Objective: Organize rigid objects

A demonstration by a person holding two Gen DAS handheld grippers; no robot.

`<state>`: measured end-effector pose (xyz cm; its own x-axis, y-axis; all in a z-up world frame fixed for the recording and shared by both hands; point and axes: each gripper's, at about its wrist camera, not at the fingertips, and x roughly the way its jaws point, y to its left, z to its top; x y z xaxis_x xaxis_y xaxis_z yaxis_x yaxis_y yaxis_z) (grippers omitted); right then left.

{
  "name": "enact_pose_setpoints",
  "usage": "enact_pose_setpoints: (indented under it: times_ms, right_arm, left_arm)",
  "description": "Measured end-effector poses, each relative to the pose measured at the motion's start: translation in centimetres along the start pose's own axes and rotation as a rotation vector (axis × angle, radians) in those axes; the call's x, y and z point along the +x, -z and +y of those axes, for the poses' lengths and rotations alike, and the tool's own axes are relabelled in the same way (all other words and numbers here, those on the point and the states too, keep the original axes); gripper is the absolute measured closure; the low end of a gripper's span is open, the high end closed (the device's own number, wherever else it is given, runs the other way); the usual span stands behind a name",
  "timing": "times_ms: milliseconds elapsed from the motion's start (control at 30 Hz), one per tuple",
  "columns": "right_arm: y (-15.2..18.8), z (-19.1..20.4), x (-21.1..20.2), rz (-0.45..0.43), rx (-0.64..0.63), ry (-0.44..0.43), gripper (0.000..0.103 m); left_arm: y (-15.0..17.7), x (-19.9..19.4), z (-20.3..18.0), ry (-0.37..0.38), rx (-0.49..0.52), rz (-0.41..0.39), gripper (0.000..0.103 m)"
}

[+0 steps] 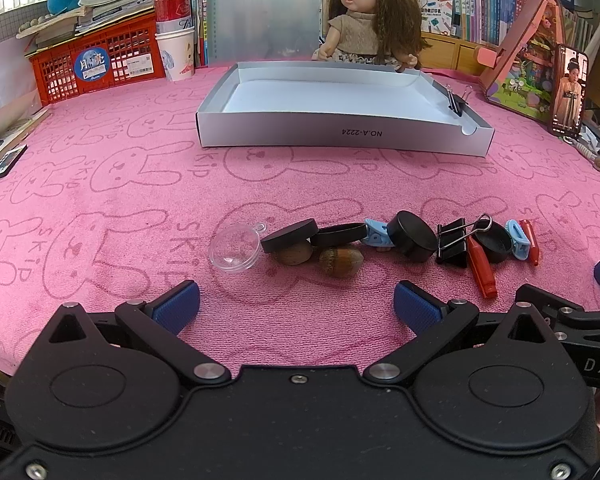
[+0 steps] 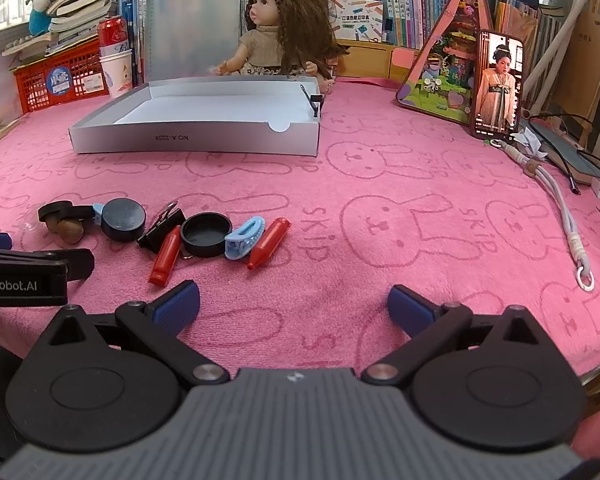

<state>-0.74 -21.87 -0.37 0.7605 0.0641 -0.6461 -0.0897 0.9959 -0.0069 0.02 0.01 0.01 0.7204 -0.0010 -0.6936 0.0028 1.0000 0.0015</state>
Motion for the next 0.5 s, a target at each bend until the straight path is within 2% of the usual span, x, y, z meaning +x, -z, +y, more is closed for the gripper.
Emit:
enact_pose_setpoints:
  times_ms: [500]
  right_arm:
    - [-0.43, -0.14, -0.05, -0.011, -0.001, -0.035, 0.000]
  left_arm:
    - [0.34, -0.43, 0.40, 0.000, -0.006, -0.035, 0.000]
